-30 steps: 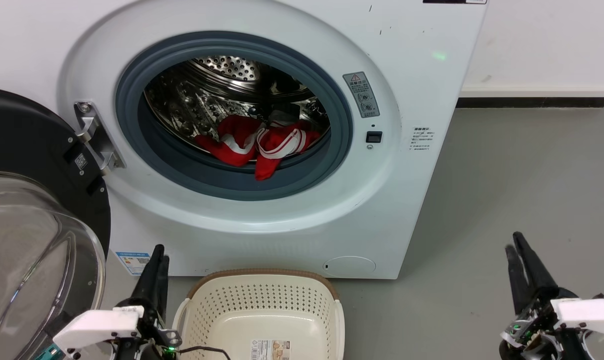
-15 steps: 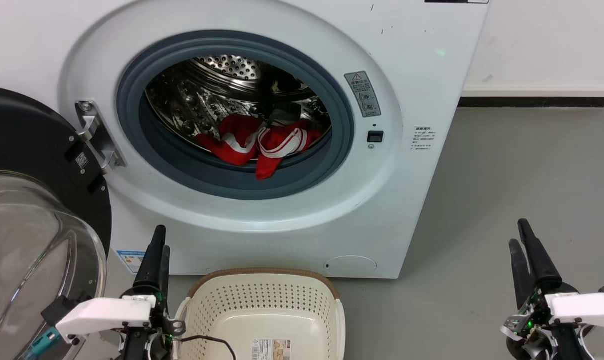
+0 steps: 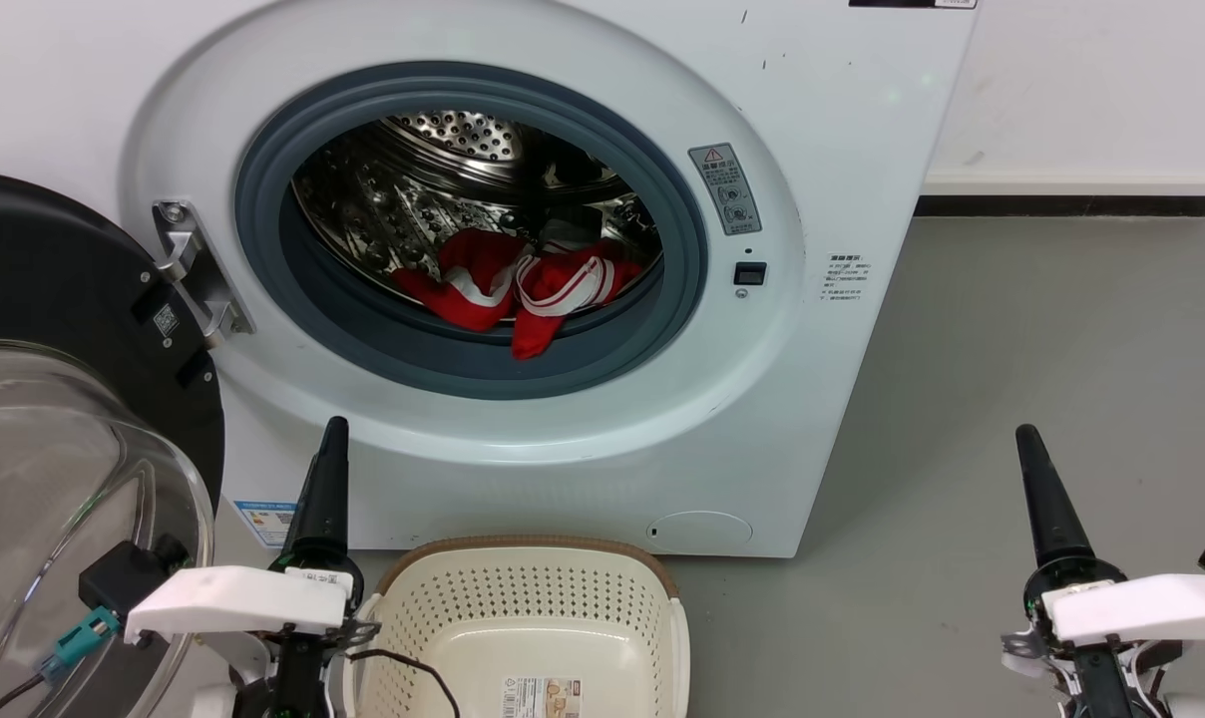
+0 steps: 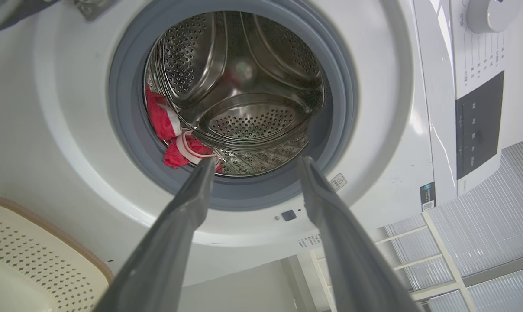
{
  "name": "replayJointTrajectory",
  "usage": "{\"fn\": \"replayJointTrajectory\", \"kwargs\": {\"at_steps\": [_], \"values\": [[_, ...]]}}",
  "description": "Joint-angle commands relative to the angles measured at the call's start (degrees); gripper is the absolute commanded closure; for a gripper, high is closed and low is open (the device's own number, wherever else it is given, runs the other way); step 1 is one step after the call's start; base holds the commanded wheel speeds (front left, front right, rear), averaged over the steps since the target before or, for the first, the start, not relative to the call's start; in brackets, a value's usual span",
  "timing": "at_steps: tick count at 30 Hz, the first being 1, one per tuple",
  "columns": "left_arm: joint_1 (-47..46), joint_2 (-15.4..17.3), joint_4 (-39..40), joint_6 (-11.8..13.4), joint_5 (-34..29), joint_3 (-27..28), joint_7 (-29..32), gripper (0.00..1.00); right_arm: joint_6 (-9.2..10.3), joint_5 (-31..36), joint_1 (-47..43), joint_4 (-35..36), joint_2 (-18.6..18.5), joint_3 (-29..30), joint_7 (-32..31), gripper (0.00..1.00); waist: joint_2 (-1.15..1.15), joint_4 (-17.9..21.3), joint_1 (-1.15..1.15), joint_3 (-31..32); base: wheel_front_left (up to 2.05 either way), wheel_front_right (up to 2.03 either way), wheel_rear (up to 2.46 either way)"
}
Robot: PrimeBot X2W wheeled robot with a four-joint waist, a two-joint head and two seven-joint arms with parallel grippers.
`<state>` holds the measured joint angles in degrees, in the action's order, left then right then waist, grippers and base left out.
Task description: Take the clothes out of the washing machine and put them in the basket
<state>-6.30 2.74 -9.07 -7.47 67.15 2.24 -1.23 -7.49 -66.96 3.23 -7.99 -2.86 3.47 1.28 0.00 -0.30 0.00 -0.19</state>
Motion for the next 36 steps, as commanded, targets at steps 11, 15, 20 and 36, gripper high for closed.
{"fn": "replayJointTrajectory", "kwargs": {"at_steps": [11, 15, 20, 36], "values": [[-1.4, 0.4, 0.1, 0.0, -16.0, -1.1, -3.2, 0.00, -0.01, 19.6, -0.5, 2.0, -0.1, -1.7, 3.1, 0.00, 0.00, 0.1, 0.00, 0.2, 0.00, 0.00, 0.00], [-1.7, 0.4, -0.4, 0.0, -19.8, -1.3, -3.9, 0.00, -0.01, 24.3, -0.7, 1.9, -0.1, -1.6, 3.9, 0.00, 0.00, 0.1, 0.00, 0.2, 0.00, 0.00, 0.00], [-2.0, 0.4, -1.0, 0.0, -24.2, -1.6, -4.8, 0.00, -0.01, 28.9, -0.9, 1.5, -0.1, -1.6, 4.7, 0.00, 0.00, 0.1, 0.00, 0.3, 0.00, 0.00, 0.00], [-2.6, 0.5, -3.2, 0.2, -36.1, -1.6, -7.2, 0.00, -0.01, 40.1, -1.4, 0.5, -0.1, -2.0, 6.3, 0.00, 0.00, 0.3, 0.00, 0.5, 0.00, 0.00, 0.00]]}}
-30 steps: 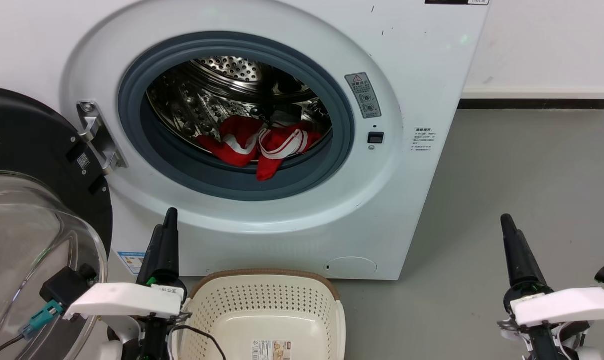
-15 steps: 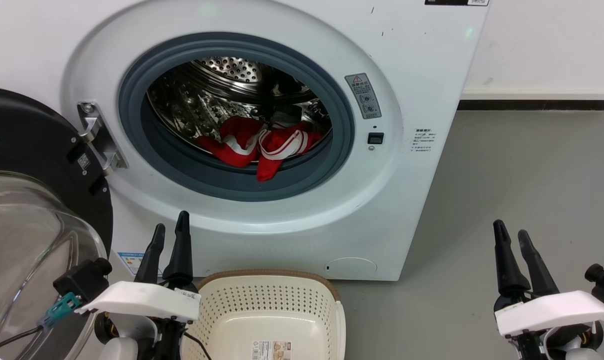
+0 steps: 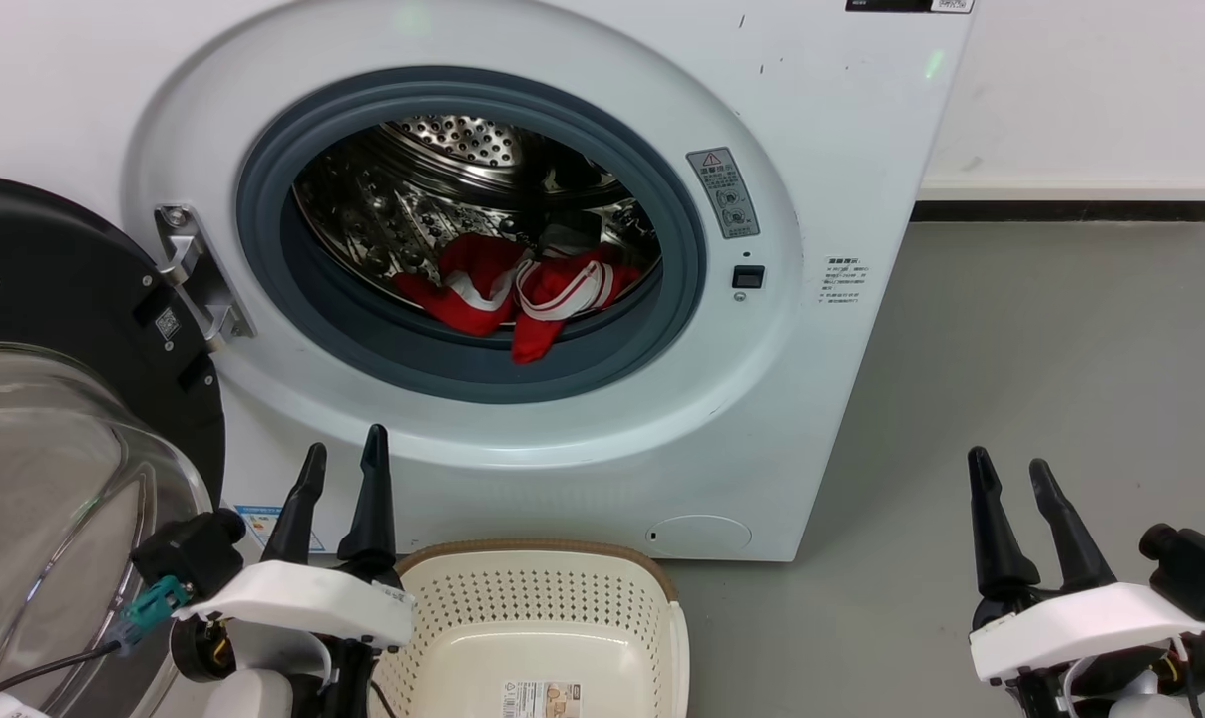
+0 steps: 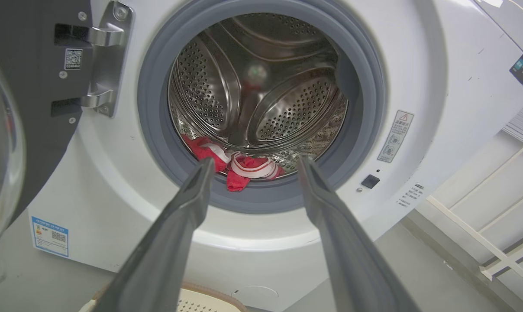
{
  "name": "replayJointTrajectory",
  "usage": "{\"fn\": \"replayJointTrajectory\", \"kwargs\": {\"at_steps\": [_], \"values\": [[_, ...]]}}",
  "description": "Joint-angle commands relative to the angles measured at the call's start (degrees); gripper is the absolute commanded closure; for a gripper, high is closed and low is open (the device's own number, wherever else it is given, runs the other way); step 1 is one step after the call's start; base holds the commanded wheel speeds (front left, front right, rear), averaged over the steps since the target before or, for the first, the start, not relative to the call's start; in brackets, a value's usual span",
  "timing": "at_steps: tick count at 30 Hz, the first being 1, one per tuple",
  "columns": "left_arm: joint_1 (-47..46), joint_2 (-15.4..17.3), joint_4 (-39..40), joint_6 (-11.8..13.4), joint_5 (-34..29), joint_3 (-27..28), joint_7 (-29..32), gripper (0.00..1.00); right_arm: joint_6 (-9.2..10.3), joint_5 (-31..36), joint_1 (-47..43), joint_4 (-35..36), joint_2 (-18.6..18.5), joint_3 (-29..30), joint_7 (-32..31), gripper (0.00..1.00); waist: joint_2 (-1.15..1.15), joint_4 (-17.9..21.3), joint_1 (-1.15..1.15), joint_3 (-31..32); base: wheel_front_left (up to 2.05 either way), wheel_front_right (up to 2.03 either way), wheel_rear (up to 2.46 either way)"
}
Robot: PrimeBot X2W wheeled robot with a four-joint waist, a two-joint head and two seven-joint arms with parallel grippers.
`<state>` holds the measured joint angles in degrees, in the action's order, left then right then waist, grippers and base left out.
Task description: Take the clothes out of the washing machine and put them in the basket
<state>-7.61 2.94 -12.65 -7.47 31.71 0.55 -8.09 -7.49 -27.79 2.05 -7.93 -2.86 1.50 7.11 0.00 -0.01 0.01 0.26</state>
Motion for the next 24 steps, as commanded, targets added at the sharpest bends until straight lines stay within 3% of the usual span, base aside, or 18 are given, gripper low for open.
{"fn": "replayJointTrajectory", "kwargs": {"at_steps": [1, 24], "values": [[-1.3, 0.3, 0.2, 0.2, -1.4, 0.1, -0.5, 0.00, -0.01, 1.7, -0.2, 0.4, -0.1, -0.1, 0.5, 0.00, 0.00, 0.0, -0.01, 0.0, 0.00, 0.00, 0.00], [-2.6, 0.4, -3.5, 0.6, -15.1, 0.5, -3.7, 0.00, 0.00, 15.3, -0.8, -0.3, 0.0, -0.3, 0.7, 0.00, 0.00, 0.3, -0.01, 0.2, 0.00, 0.00, 0.00]]}}
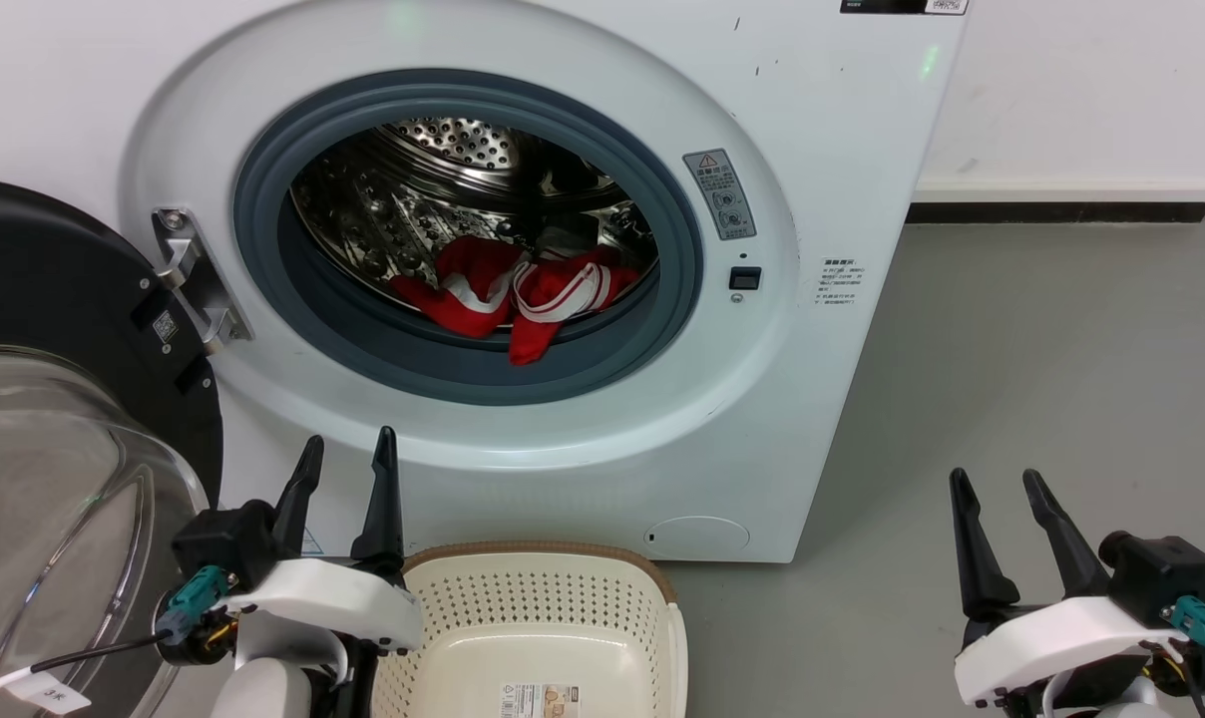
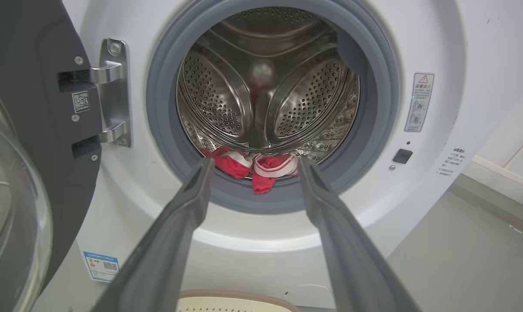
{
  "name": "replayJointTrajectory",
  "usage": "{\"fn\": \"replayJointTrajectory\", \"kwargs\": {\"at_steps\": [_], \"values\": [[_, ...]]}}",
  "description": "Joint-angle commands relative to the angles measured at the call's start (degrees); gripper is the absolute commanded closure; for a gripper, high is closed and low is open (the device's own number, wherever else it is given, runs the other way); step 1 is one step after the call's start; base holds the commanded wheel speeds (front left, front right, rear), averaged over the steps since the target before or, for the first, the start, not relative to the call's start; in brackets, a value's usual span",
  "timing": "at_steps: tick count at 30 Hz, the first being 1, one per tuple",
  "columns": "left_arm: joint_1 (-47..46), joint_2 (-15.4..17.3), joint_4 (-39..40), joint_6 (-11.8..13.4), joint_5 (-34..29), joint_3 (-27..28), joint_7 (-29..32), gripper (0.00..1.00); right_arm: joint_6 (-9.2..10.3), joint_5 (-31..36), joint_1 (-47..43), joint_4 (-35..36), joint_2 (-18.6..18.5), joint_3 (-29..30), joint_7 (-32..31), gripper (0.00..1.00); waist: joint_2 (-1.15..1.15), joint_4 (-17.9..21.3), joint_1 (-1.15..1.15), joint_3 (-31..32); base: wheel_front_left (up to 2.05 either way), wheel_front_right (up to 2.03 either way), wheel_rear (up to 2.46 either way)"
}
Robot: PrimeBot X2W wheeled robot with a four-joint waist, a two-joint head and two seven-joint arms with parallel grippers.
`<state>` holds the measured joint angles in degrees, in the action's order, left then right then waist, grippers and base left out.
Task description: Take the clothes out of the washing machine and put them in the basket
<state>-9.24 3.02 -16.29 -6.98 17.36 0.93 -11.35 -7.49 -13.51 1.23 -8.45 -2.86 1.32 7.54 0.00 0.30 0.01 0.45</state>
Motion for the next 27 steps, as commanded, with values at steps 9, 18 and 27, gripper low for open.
{"fn": "replayJointTrajectory", "kwargs": {"at_steps": [9, 18, 27], "values": [[-1.3, 0.4, -1.2, 0.2, -5.4, 0.1, -1.5, 0.00, 0.00, 4.5, -0.1, -0.5, 0.0, -0.4, 0.7, 0.00, 0.00, 0.2, -0.01, 0.0, 0.00, 0.00, 0.00], [-1.9, 0.3, -2.3, 0.4, -10.9, -0.2, -2.9, 0.00, 0.01, 9.2, 0.2, -1.2, 0.0, -1.1, 1.8, 0.00, 0.00, 0.3, -0.01, -0.4, 0.00, 0.00, 0.00], [-2.1, 0.3, -3.0, 0.3, -14.1, -0.2, -3.8, 0.00, 0.01, 12.2, 0.0, -1.4, 0.0, -1.7, 2.5, 0.00, 0.00, 0.3, -0.01, -0.4, 0.00, 0.00, 0.00]]}}
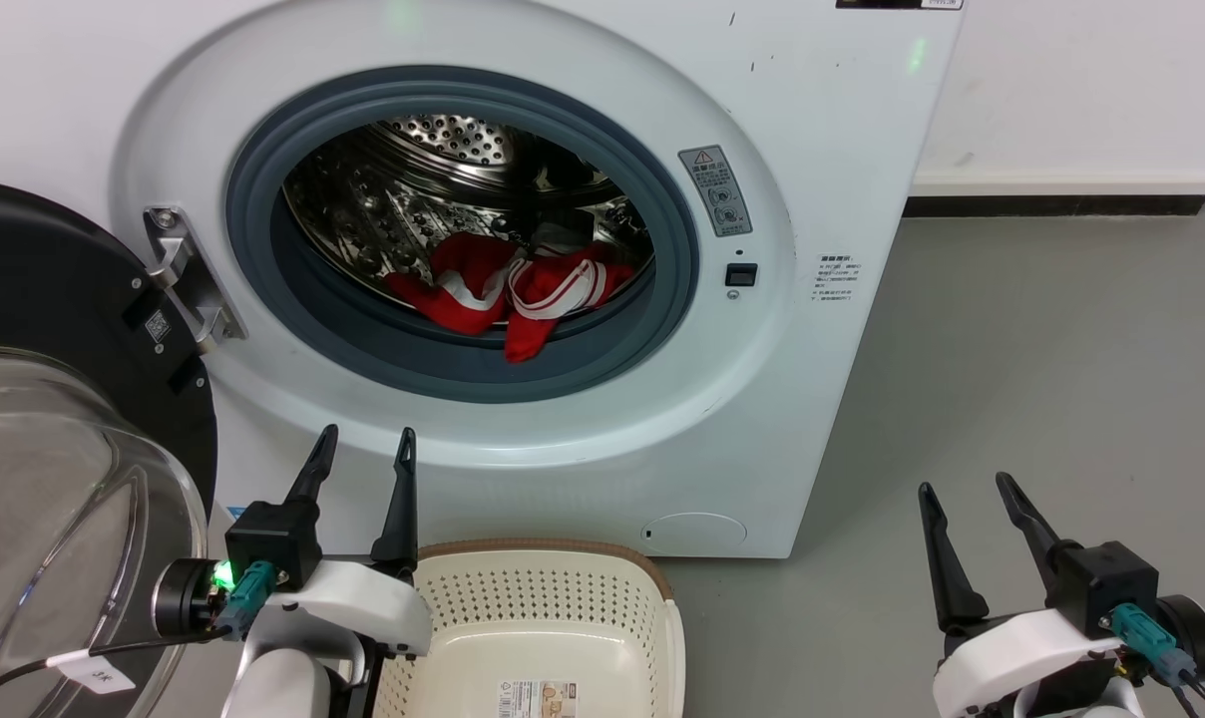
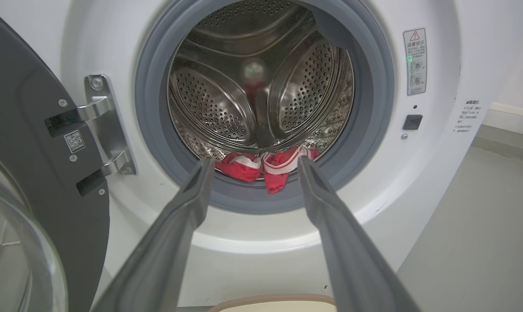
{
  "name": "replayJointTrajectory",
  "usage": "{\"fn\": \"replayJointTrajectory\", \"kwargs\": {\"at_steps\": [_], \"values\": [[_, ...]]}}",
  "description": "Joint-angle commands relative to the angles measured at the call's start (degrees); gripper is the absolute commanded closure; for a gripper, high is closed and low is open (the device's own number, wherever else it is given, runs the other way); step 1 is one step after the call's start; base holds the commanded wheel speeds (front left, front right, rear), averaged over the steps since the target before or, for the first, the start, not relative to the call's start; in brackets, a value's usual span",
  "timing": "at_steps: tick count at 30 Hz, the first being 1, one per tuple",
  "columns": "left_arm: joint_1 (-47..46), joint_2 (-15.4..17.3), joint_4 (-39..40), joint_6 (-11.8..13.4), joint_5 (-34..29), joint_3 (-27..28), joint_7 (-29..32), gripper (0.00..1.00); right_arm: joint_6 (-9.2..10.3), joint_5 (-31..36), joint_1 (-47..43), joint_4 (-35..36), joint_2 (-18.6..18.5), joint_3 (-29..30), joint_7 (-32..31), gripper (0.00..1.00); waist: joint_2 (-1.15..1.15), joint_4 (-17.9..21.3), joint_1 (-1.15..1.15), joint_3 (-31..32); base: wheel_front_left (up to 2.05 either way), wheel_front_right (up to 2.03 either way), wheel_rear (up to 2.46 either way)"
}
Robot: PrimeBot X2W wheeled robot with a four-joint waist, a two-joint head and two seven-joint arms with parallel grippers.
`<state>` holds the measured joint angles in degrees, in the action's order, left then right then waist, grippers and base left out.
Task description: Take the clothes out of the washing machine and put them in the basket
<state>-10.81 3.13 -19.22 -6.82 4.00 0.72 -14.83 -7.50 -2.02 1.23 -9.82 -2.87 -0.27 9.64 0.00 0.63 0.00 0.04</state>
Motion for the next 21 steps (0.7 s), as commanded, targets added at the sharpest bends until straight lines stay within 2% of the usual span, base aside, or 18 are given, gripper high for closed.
{"fn": "replayJointTrajectory", "kwargs": {"at_steps": [1, 21], "values": [[-0.5, 0.1, -0.2, 0.1, -1.1, 0.1, -0.5, 0.00, 0.02, 1.0, -0.1, -0.1, 0.0, -0.2, 0.5, 0.00, 0.00, 0.0, 0.00, 0.0, 0.00, 0.00, 0.00], [-1.2, -0.1, -0.8, -0.1, 0.7, 0.0, -0.5, 0.00, 0.02, -0.6, 0.5, -0.9, 0.0, -0.6, 0.9, 0.00, 0.00, 0.1, 0.00, -1.0, 0.00, 0.00, 0.00]]}}
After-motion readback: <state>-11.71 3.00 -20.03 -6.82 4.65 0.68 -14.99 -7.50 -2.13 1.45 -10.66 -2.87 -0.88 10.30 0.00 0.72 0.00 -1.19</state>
